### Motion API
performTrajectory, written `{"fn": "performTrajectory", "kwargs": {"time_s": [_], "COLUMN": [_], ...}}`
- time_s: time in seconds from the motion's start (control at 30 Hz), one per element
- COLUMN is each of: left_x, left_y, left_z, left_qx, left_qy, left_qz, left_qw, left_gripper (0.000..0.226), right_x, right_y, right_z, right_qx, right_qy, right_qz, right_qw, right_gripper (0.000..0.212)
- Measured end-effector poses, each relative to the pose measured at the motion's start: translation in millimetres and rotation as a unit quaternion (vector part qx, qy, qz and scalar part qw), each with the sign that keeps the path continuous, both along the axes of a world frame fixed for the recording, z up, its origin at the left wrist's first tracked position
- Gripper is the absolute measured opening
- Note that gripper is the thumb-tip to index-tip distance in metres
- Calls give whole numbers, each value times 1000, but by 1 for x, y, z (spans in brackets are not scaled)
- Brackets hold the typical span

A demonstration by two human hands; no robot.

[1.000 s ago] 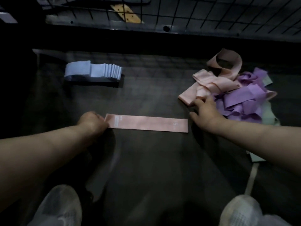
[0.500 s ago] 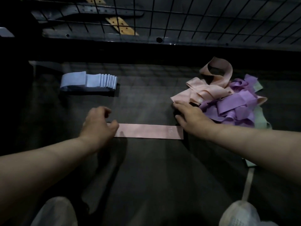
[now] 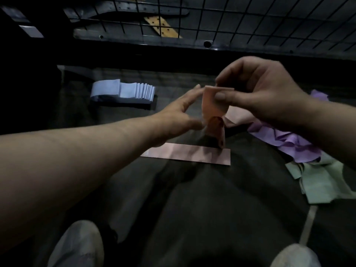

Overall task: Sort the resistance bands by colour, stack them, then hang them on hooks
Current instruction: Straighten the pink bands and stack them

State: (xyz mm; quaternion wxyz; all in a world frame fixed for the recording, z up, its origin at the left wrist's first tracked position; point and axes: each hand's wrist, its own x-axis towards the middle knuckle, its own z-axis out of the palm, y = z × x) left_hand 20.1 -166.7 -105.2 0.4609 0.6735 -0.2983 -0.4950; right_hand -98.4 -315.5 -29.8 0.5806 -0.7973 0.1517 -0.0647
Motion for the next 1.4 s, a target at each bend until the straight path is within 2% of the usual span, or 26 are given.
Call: {"fn": "performTrajectory", "kwargs": {"time_s": [0.1,0.17,0.27,0.4,0.67,0.8,1.03,1.13,1.2,1.27,1.33,1.37,1.4], "left_x": [6,6,6,12,33,39,52,52,46,32,13,3,-7], "left_y": [-3,-4,-4,8,51,65,80,89,93,93,89,86,83], "left_z": [-5,-10,-12,-13,-21,-22,-32,-34,-36,-36,-35,-29,-23], "left_qx": [17,39,63,88,105,94,80,104,136,184,230,227,186], "left_qy": [22,35,38,29,83,96,110,113,130,112,22,-32,-69], "left_qz": [-22,-10,17,17,101,166,227,156,68,-17,-63,-64,-61], "left_qw": [999,999,997,996,986,977,964,976,980,976,971,971,978], "left_gripper": [46,35,26,22,13,14,20,23,25,31,62,76,84], "right_x": [7,10,13,16,-6,-19,-29,-26,-22,-19,-18,-19,-21], "right_y": [-6,-14,-30,-57,-83,-84,-68,-57,-46,-32,-14,-3,7], "right_z": [8,5,-6,-18,-44,-56,-69,-67,-59,-48,-38,-35,-35], "right_qx": [36,62,110,187,207,213,285,286,266,246,218,202,187], "right_qy": [0,9,16,-7,23,58,125,124,127,131,143,154,165], "right_qz": [-48,-120,-233,-365,-431,-416,-366,-345,-312,-254,-169,-114,-54], "right_qw": [998,991,966,912,878,882,877,885,903,926,950,961,967], "right_gripper": [25,23,19,19,19,21,20,18,18,20,23,23,23]}}
